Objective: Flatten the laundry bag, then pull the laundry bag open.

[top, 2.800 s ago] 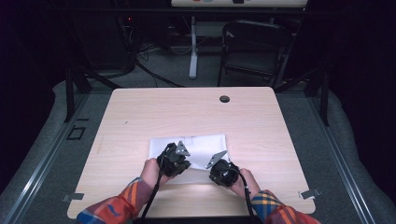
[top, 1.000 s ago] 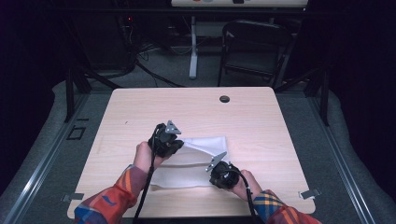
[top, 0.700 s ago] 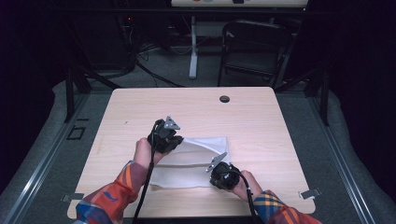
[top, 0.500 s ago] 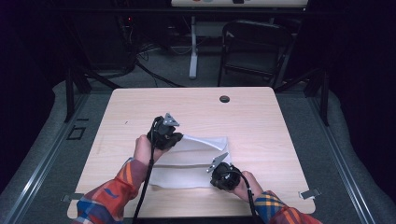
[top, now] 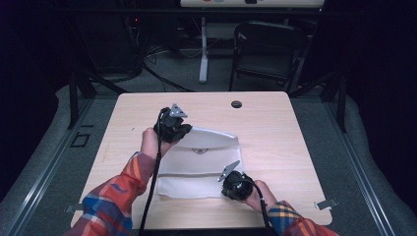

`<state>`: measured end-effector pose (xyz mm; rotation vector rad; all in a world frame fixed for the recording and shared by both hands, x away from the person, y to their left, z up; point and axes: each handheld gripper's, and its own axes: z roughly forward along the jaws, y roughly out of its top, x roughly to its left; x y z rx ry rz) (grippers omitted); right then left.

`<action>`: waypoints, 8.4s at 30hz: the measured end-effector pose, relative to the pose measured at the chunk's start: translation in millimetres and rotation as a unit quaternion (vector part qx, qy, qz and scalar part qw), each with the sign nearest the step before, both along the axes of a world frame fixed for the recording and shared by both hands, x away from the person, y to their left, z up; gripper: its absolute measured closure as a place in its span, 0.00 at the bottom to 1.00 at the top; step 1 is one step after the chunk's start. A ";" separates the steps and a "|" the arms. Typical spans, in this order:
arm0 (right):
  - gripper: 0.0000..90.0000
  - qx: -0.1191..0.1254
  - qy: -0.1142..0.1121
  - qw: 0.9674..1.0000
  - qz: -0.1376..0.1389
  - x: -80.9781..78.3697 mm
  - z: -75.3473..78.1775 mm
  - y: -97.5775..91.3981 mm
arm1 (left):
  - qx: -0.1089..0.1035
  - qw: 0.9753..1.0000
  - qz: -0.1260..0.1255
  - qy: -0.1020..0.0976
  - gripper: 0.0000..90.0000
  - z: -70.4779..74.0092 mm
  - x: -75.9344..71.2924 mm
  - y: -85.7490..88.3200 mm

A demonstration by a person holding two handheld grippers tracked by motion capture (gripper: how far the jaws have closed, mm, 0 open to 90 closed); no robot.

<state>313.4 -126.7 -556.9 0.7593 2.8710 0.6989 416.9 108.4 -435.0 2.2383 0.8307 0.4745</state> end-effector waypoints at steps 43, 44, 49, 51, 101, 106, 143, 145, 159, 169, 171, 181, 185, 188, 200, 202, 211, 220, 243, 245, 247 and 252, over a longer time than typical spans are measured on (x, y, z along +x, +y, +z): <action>1.00 0.018 0.031 0.999 -0.010 -9.2 -0.8 15.2 | 0.000 0.996 0.079 -0.035 0.96 -24.2 63.3 -22.5; 1.00 0.010 0.030 1.000 -0.004 -9.1 0.5 15.7 | 0.001 0.996 0.080 -0.035 0.96 -24.9 64.6 -22.8; 1.00 0.011 0.032 0.999 0.000 -9.8 0.4 16.8 | 0.003 0.995 0.091 -0.039 0.95 -30.0 69.1 -25.9; 1.00 0.010 0.032 0.999 0.003 -9.6 0.6 16.7 | 0.000 0.995 0.094 -0.034 0.91 -30.5 71.0 -26.2; 0.16 0.038 -0.025 0.996 -0.078 14.6 30.0 -28.1 | -0.030 0.996 0.004 0.088 0.12 -65.4 -5.4 -15.6; 0.17 0.043 -0.028 0.994 -0.092 17.0 32.3 -36.9 | -0.021 0.996 -0.009 0.090 0.11 -66.9 -16.7 -18.0; 0.88 0.028 0.004 0.994 -0.110 30.2 12.8 -43.0 | -0.015 0.986 -0.104 0.129 0.26 -97.1 -47.3 -64.9; 0.94 0.029 0.007 0.994 -0.109 31.4 10.6 -42.2 | -0.015 0.983 -0.120 0.138 0.29 -101.8 -49.6 -70.5; 1.00 0.032 -0.007 0.989 -0.142 32.9 -0.9 -33.5 | -0.002 0.979 -0.141 0.148 0.69 -125.8 -56.8 -98.9; 1.00 0.026 -0.016 0.988 -0.151 34.6 -1.0 -32.2 | -0.003 0.980 -0.152 0.131 0.88 -131.3 -54.7 -103.1; 1.00 0.026 -0.017 0.988 -0.150 34.8 -1.1 -32.2 | -0.006 0.979 -0.155 0.132 0.89 -132.1 -53.9 -102.5; 1.00 0.034 -0.019 0.989 -0.140 33.6 -1.9 -29.1 | -0.018 0.979 -0.158 0.130 0.90 -135.7 -52.2 -98.8; 1.00 0.031 -0.022 0.989 -0.141 33.8 -2.4 -30.4 | -0.019 0.978 -0.161 0.129 0.90 -136.0 -51.1 -98.7; 1.00 0.029 -0.022 0.990 -0.139 33.9 -2.6 -30.7 | -0.016 0.978 -0.163 0.129 0.90 -135.4 -50.4 -98.7; 1.00 0.033 -0.012 0.988 -0.149 36.0 -2.9 -32.1 | -0.015 0.978 -0.160 0.135 0.90 -134.4 -48.6 -97.1; 1.00 0.031 -0.010 0.988 -0.151 35.9 -2.5 -32.2 | -0.016 0.978 -0.160 0.136 0.90 -134.3 -48.2 -96.8; 1.00 0.032 -0.019 0.987 -0.153 35.9 -3.3 -32.0 | -0.012 0.979 -0.155 0.134 0.90 -133.5 -47.7 -95.5; 1.00 0.027 -0.022 0.987 -0.155 36.1 -2.9 -32.1 | -0.014 0.979 -0.152 0.135 0.90 -132.9 -46.5 -92.7; 1.00 0.018 -0.032 0.987 -0.158 34.1 -3.1 -30.5 | 0.003 0.982 -0.136 0.130 0.90 -130.9 -45.5 -79.1; 1.00 0.006 -0.029 0.989 -0.145 35.8 -1.3 -31.4 | -0.007 0.980 -0.140 0.138 0.90 -132.1 -43.8 -77.6; 1.00 0.014 -0.026 0.989 -0.145 36.7 -1.6 -31.7 | -0.009 0.980 -0.141 0.137 0.90 -133.1 -43.6 -77.7; 1.00 0.022 -0.030 0.989 -0.144 38.9 -0.4 -29.8 | -0.011 0.980 -0.146 0.133 0.90 -134.5 -42.6 -78.4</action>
